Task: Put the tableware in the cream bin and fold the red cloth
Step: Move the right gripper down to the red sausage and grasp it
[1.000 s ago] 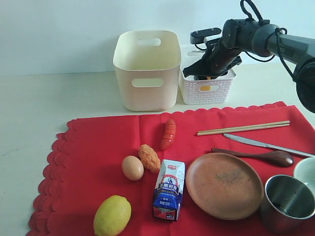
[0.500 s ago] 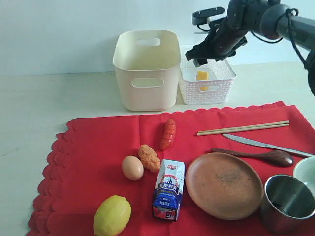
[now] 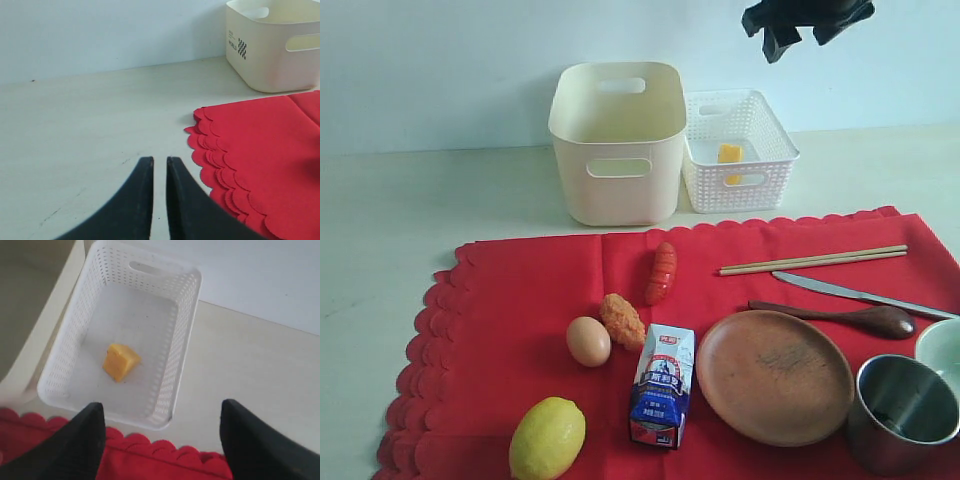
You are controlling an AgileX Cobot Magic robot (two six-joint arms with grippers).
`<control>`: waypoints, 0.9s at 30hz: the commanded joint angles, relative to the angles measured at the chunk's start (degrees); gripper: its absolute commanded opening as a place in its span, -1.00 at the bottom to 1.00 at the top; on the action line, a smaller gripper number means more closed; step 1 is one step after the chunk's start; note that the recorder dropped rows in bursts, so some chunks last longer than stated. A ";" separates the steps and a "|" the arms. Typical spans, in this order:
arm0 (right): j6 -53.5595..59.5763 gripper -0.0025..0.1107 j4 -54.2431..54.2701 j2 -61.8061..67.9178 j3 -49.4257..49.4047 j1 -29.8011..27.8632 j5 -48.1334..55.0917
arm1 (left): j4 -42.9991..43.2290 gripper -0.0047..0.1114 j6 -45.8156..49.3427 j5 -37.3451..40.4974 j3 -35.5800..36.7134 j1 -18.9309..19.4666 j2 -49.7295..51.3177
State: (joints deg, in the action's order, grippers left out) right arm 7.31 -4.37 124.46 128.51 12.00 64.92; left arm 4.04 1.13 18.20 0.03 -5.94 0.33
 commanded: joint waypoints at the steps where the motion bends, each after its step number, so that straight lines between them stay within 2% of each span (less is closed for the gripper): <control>1: 0.35 0.17 1.39 -3.47 0.42 -0.18 5.04 | 0.33 -0.71 0.17 -0.30 -0.03 -0.31 -0.33; 4: -1.08 0.17 3.21 -7.70 -1.54 -0.06 5.04 | 0.33 -0.71 0.17 -0.30 -0.03 -0.31 -0.33; 7: -1.92 0.17 3.49 -15.18 -11.06 0.02 5.04 | 0.33 -0.71 0.17 -0.30 -0.03 -0.31 -0.33; 11: -1.39 0.17 5.93 -27.03 -29.53 0.02 -5.18 | 0.33 -0.71 0.17 -0.30 -0.03 -0.31 -0.33; 15: 0.52 0.17 9.40 -33.91 -41.54 0.02 -14.14 | 0.33 -0.71 0.17 -0.30 -0.03 -0.31 -0.33; 18: 2.57 0.17 16.22 -36.96 -50.05 0.02 -22.28 | 0.33 -0.71 0.17 -0.30 -0.03 -0.31 -0.33; 21: 7.80 0.17 21.87 -37.21 -55.05 1.65 -25.63 | 0.33 -0.71 0.17 -0.30 -0.03 -0.31 -0.33; 27: 12.38 0.17 22.07 -32.16 -57.29 8.15 -26.30 | 0.33 -0.71 0.17 -0.30 -0.03 -0.31 -0.33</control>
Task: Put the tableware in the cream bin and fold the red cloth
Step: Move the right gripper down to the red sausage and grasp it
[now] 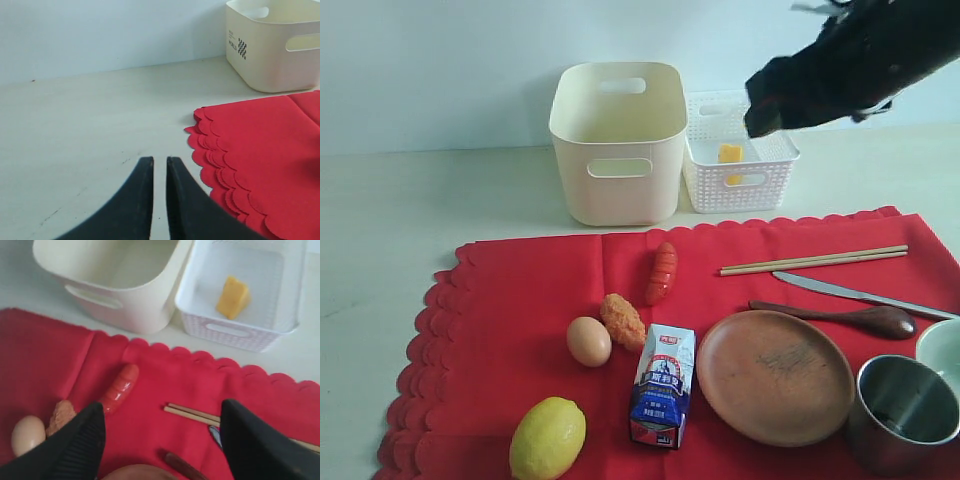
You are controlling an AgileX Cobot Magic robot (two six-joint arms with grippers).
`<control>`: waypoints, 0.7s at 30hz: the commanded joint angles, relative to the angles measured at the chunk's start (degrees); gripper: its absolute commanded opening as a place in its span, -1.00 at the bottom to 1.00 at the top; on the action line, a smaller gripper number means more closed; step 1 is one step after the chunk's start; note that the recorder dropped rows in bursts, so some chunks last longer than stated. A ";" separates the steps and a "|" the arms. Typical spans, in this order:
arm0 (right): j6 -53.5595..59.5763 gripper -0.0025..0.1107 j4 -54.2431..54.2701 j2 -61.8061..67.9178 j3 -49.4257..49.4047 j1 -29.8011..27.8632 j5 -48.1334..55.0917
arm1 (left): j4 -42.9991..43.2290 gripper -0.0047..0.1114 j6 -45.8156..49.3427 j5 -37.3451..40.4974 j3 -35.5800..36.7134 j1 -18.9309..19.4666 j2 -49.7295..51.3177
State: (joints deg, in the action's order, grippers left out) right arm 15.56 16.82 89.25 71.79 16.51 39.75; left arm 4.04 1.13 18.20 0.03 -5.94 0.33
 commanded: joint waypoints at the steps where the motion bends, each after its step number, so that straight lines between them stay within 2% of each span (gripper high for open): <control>1: 5.22 0.17 0.88 3.91 -0.57 4.56 -1.00 | 0.33 -0.71 0.17 -0.30 -0.03 -0.31 -0.33; 9: 6.21 0.17 0.67 14.82 -0.57 9.54 -1.66 | 0.33 -0.71 0.17 -0.30 -0.03 -0.31 -0.33; 18: 2.18 0.16 0.02 22.81 -0.31 9.54 -8.36 | 0.33 -0.71 0.17 -0.30 -0.03 -0.31 -0.33; 21: 0.11 0.14 -0.16 24.89 1.96 9.54 -7.63 | 0.33 -0.71 0.17 -0.30 -0.03 -0.31 -0.33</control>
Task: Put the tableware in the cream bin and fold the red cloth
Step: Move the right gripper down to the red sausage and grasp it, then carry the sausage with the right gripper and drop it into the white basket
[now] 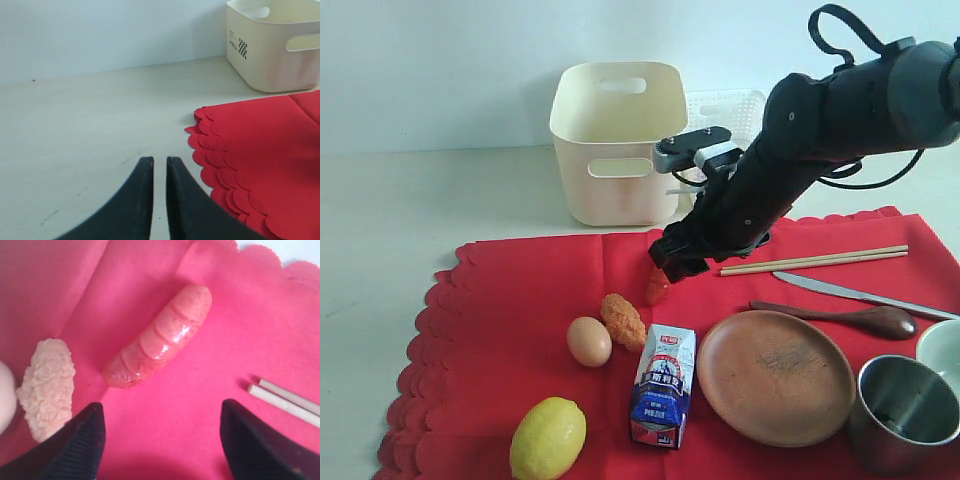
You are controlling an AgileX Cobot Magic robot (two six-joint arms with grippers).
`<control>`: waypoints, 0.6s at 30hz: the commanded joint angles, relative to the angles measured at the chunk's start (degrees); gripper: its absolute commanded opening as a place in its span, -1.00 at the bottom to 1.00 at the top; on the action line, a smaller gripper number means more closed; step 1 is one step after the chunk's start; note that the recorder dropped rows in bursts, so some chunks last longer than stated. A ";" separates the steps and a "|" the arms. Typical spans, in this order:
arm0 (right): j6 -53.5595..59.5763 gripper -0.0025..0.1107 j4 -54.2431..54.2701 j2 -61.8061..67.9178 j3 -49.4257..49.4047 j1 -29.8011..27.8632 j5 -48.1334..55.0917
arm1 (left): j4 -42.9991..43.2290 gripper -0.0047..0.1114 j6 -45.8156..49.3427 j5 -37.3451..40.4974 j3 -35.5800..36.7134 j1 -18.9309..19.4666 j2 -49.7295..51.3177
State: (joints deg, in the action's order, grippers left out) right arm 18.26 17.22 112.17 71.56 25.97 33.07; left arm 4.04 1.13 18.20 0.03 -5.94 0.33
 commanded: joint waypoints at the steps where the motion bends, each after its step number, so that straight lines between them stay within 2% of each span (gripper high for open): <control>1: -3.84 0.13 -0.81 2.70 3.36 0.08 -0.50 | 0.33 -0.71 0.17 -0.30 -0.03 -0.31 -0.33; 15: -13.47 0.13 -1.69 14.48 18.65 0.08 10.76 | 0.33 -0.71 0.17 -0.30 -0.03 -0.31 -0.33; 17: -14.54 0.07 -1.84 15.68 19.78 0.08 11.25 | 0.33 -0.71 0.17 -0.30 -0.03 -0.31 -0.33; 18: -16.21 -0.10 -3.05 16.27 20.45 0.08 11.64 | 0.33 -0.71 0.17 -0.30 -0.03 -0.31 -0.33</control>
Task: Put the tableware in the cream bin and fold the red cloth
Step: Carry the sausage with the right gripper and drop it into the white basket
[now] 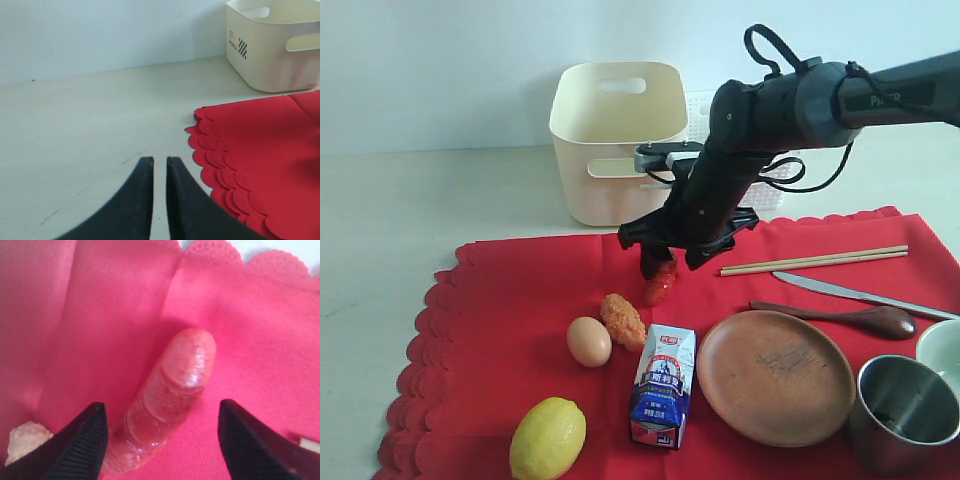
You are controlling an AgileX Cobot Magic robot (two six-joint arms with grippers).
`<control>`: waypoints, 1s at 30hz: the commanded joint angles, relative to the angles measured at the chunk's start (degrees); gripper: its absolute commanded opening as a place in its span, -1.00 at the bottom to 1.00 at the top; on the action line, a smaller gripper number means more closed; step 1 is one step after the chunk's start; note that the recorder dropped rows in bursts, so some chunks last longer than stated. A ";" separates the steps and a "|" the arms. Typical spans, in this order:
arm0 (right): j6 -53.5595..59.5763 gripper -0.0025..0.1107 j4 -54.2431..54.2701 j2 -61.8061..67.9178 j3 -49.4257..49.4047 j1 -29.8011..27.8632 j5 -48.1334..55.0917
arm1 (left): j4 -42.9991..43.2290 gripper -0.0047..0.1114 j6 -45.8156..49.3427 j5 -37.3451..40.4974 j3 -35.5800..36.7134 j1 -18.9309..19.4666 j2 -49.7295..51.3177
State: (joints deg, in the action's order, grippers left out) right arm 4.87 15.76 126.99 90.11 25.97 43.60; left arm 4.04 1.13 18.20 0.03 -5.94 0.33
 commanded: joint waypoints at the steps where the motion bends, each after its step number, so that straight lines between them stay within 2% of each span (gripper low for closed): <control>1: -3.09 -0.21 -1.90 1.77 2.21 0.08 1.40 | 0.33 -0.71 0.17 -0.30 -0.03 -0.31 -0.33; 2: -3.09 -0.46 -1.90 2.15 2.33 0.08 1.75 | 0.33 -0.71 0.17 -0.30 -0.03 -0.31 -0.33; 3: -3.09 -0.55 -1.59 2.30 2.33 0.08 1.64 | 0.33 -0.71 0.17 -0.30 -0.03 -0.31 -0.33; 5: -2.88 -0.94 -1.04 1.91 2.33 0.08 1.64 | 0.33 -0.71 0.17 -0.30 -0.03 -0.31 -0.33; 15: 3.96 -0.96 -0.93 -11.64 2.33 -1.92 7.65 | 0.33 -0.71 0.17 -0.30 -0.03 -0.31 -0.33; 19: 4.59 -0.96 -0.38 -18.13 2.33 -7.36 7.74 | 0.33 -0.71 0.17 -0.30 -0.03 -0.31 -0.33; 24: 10.41 -0.96 4.66 -20.26 2.33 -14.59 7.77 | 0.33 -0.71 0.17 -0.30 -0.03 -0.31 -0.33; 27: 16.38 -0.96 10.66 -18.16 2.33 -18.83 4.68 | 0.33 -0.71 0.17 -0.30 -0.03 -0.31 -0.33; 30: 20.49 -0.96 15.52 -15.19 2.33 -19.96 -1.63 | 0.33 -0.71 0.17 -0.30 -0.03 -0.31 -0.33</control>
State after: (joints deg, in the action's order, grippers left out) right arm 21.87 27.42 110.11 92.19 6.72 46.52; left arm 4.04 1.13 18.20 0.03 -5.94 0.33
